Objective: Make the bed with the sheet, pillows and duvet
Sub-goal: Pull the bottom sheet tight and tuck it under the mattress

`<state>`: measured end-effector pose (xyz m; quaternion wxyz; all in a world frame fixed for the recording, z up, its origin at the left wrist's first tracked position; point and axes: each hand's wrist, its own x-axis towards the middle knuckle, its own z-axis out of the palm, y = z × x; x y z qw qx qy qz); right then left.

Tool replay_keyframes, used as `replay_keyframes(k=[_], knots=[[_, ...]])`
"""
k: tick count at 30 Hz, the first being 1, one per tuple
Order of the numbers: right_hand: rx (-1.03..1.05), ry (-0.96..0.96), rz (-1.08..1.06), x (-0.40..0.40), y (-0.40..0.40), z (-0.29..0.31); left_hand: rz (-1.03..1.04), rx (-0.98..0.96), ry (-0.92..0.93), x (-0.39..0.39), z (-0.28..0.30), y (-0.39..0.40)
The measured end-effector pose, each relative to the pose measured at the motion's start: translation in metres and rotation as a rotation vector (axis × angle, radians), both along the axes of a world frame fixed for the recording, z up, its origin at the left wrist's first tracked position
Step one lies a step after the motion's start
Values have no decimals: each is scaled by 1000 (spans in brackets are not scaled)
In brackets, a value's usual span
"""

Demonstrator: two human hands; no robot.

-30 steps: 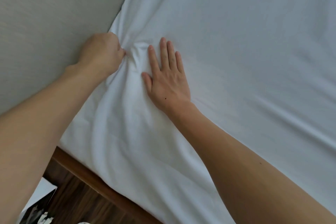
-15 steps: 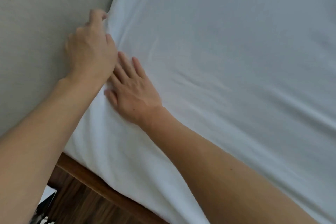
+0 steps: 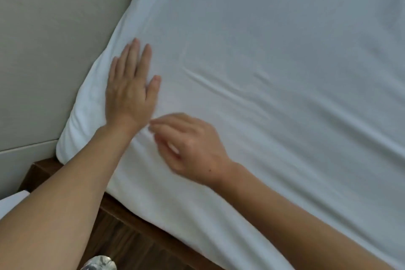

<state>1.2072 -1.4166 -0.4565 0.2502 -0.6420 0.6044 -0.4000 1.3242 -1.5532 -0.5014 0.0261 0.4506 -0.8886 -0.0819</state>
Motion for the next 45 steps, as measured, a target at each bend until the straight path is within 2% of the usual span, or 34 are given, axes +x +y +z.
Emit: replay_keyframes(k=[2,3,5,7,8,12,15,17,19,22,24,26,29,32,33,35,37,39,41,45], knots=[[-18,131,-416,-66,-1,-5,88,3,9,29,3,16],[44,262,-531,-102,-5,-11,139,18,5,43,4,25],[305,465,-604,-156,-14,-22,240,61,-22,63,10,39],[528,533,-534,-165,-13,-33,342,63,-45,70,14,49],[546,558,-484,-151,-10,-37,384,57,-52,68,16,53],[353,508,-74,-17,25,-44,570,35,18,52,23,59],[384,502,201,66,48,-39,752,3,137,20,37,52],[383,518,421,95,57,-36,690,1,149,-5,43,48],[380,429,611,107,64,-29,513,0,120,-26,45,50],[385,126,566,100,65,3,204,-43,0,-42,39,67],[466,-51,547,87,65,22,27,5,-40,-40,28,81],[400,-125,402,68,76,28,55,77,-74,-28,16,87],[211,43,84,8,116,-1,366,75,-53,5,7,89],[79,291,-338,-104,143,-19,601,57,-58,34,10,90],[100,382,-439,-145,149,-23,645,59,-67,39,12,91],[271,526,-583,-220,157,-25,689,58,-77,39,17,95],[513,534,-676,-258,167,-27,747,50,-64,30,22,98],[601,567,-613,-251,175,-34,807,21,-2,14,26,101],[526,612,-397,-210,183,-42,746,-22,87,-13,24,108],[368,543,-78,-121,204,-37,283,-34,253,-124,16,152]])
